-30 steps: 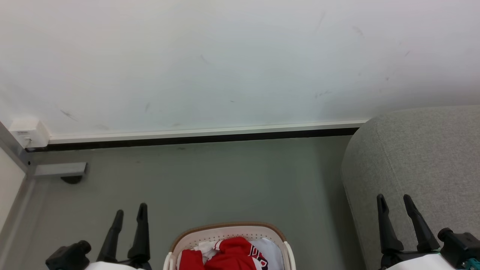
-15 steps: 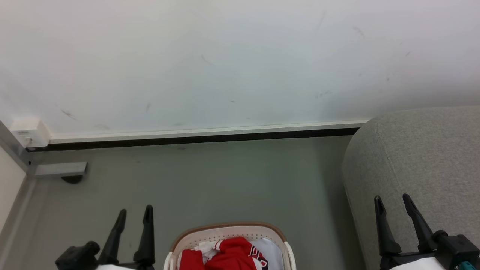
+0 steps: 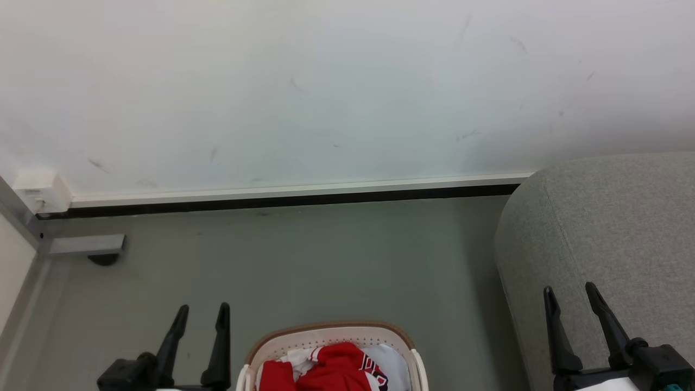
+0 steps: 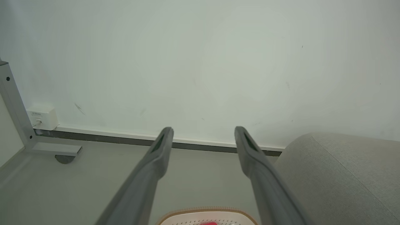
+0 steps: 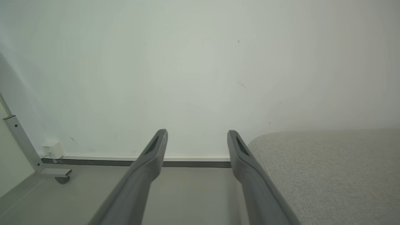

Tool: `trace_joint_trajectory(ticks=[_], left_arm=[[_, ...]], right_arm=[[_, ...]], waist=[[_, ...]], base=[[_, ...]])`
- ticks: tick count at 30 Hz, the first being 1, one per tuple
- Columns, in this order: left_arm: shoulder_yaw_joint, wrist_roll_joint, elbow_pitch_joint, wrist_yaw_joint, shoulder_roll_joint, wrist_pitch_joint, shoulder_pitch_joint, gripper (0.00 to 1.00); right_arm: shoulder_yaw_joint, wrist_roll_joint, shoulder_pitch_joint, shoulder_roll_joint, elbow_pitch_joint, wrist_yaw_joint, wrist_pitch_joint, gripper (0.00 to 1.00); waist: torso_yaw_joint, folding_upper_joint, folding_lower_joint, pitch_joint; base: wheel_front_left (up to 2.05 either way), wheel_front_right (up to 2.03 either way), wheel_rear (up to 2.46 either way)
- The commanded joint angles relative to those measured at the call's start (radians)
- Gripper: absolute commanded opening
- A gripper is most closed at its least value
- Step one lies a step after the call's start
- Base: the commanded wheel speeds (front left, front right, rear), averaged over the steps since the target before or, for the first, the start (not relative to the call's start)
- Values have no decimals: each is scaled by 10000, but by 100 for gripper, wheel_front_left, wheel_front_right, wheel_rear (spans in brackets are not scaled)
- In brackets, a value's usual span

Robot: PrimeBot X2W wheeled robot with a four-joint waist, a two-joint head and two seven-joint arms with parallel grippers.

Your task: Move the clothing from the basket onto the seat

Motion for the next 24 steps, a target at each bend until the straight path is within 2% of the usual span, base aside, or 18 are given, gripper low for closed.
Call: trace_joint_trajectory(ticks=[1,14,24], left_arm=[[6,302,-8,-26,78,-96,91,100],[-57,989,71,-17,82,-274,164,100],[-34,625,205,-13,79,-268,172,100]], right_arm=[[-40,-52,56,-76,56,-19,-96,100],[-94,-313,104,-77,474,-21,-278,100],[-21,-13,45,-74,589,-21,-275,100]], waist=[[-5,0,0,-2],[29,0,0,-3],[10,0,0,-24]], base=[[0,0,0],[0,0,0],[0,0,0]])
